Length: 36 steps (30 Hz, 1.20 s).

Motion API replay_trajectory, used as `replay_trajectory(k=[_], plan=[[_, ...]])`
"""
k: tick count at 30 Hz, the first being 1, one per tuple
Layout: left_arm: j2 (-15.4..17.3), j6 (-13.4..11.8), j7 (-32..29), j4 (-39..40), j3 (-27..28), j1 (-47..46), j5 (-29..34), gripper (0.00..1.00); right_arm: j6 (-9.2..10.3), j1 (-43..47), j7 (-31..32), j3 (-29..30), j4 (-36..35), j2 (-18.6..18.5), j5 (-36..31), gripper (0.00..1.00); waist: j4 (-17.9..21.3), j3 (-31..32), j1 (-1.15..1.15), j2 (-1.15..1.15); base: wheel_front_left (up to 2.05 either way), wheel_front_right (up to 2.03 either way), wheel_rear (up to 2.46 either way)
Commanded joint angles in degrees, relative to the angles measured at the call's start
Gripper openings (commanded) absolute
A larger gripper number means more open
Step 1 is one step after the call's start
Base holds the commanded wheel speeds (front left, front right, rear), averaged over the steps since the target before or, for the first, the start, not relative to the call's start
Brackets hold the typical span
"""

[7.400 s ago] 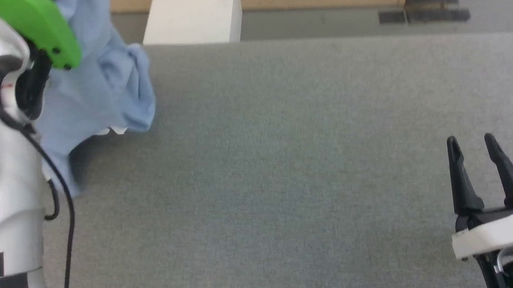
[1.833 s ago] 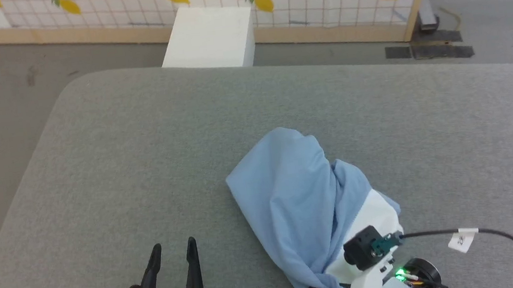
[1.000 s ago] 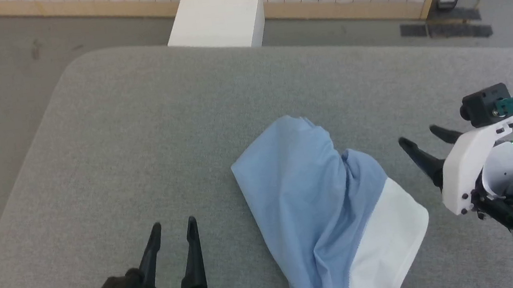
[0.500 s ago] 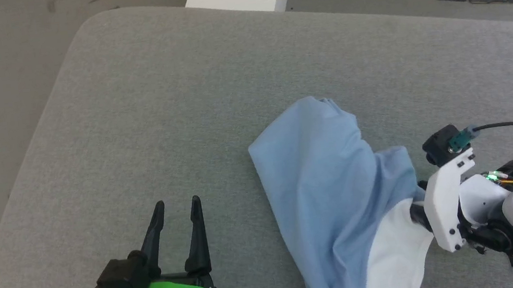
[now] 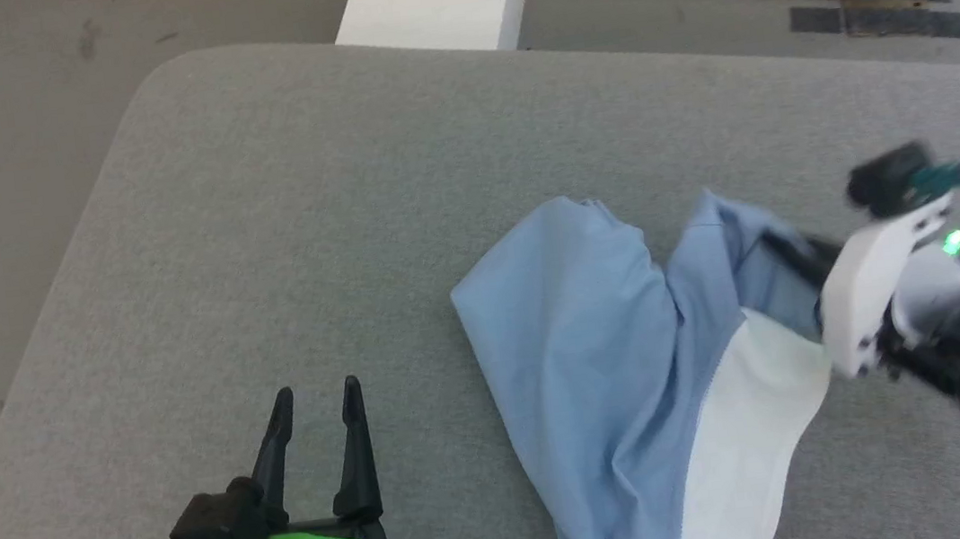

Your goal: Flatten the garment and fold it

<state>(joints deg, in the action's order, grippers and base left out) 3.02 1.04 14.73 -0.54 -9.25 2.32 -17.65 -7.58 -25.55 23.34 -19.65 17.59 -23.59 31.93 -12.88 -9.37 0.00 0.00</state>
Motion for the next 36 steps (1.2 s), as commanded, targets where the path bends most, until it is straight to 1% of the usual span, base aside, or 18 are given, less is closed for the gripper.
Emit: replay_trajectory(k=[1, 6, 10, 12, 17, 19, 22, 25, 26, 28, 30, 32, 36], plan=[[-0.1, 0.3, 0.3, -0.2, 0.2, 0.5, 0.2, 1.0, 0.09, -1.4, -1.0, 1.7, -0.4, -0.1, 0.3, 0.0, 2.5, 2.4, 0.0, 0.0, 0.0, 0.0, 0.0], [-0.1, 0.5, 0.3, -0.4, 0.7, 2.0, 0.7, 1.0, 0.09, -0.2, -1.7, 10.2, -1.3, -2.3, -0.5, 0.0, 5.1, 4.4, 0.0, 0.0, 0.0, 0.0, 0.0], [-0.1, 0.8, 0.3, -0.5, 1.0, 2.8, 1.2, 1.0, 0.09, 5.3, -1.4, 18.4, -2.0, -4.3, -3.4, 0.0, 6.5, 4.8, 0.0, 0.0, 0.0, 0.0, 0.0], [-0.1, 1.1, 0.3, -0.5, 1.0, 3.0, 1.4, 1.0, 0.09, 9.1, -1.5, 23.5, -1.9, -4.2, -4.4, 0.0, 6.8, 4.7, 0.0, 0.0, 0.0, 0.0, 0.0], [-0.1, 1.6, 0.3, -0.8, 0.8, 3.0, 1.8, 1.0, 0.09, 20.1, -2.7, 35.6, -1.3, -1.9, -8.4, 0.0, 6.8, 4.5, 0.0, 0.0, 0.0, 0.0, 0.0], [-0.1, 1.9, 0.3, -1.2, 0.8, 3.0, 2.1, 1.0, 0.09, 23.8, -3.3, 39.1, -0.6, -0.4, -10.3, 0.0, 6.6, 4.5, 0.0, 0.0, 0.0, 0.0, 0.0], [-0.1, 2.2, 0.3, -1.6, 1.0, 3.1, 2.4, 1.0, 0.09, 28.0, -3.6, 41.6, 0.1, 2.1, -13.1, 0.0, 6.4, 4.6, 0.0, 0.0, 0.0, 0.0, 0.0], [-0.1, 2.4, 0.3, -1.9, 1.3, 3.3, 2.5, 1.0, 0.09, 29.7, -4.2, 41.6, 0.8, 4.8, -14.6, 0.0, 6.3, 4.8, 0.0, 0.0, 0.0, 0.0, 0.0], [-0.1, 2.4, 0.3, -2.0, 1.4, 3.4, 2.5, 1.0, 0.09, 29.5, -4.6, 41.4, 0.8, 5.5, -14.6, 0.22, 6.4, 4.9, 0.0, 0.0, 0.0, 0.0, 0.0], [-0.1, 2.3, 0.3, -2.1, 1.5, 3.5, 2.5, 1.0, 0.09, 28.5, -5.5, 40.4, 0.1, 6.6, -14.9, 1.0, 6.7, 5.2, 0.0, 0.0, 0.0, 0.0, 0.0], [-0.1, 2.3, 0.3, -2.1, 1.4, 3.7, 2.4, 1.0, 0.09, 27.0, -6.1, 39.1, -1.3, 7.2, -15.0, 1.0, 6.9, 5.6, 0.0, 0.0, 0.0, 0.0, 0.0], [-0.1, 2.3, 0.3, -2.0, 1.3, 3.7, 2.2, 1.0, 0.09, 25.7, -6.2, 37.8, -3.8, 6.9, -14.9, 1.0, 7.2, 5.9, 0.0, 0.0, 0.0, 0.0, 0.0], [-0.1, 2.1, 0.3, -1.5, 1.3, 3.7, 1.9, 1.0, 0.09, 23.7, -5.9, 35.9, -11.3, 6.9, -14.5, 1.0, 7.6, 6.1, 0.0, 0.0, 0.0, 0.0, 0.0]])
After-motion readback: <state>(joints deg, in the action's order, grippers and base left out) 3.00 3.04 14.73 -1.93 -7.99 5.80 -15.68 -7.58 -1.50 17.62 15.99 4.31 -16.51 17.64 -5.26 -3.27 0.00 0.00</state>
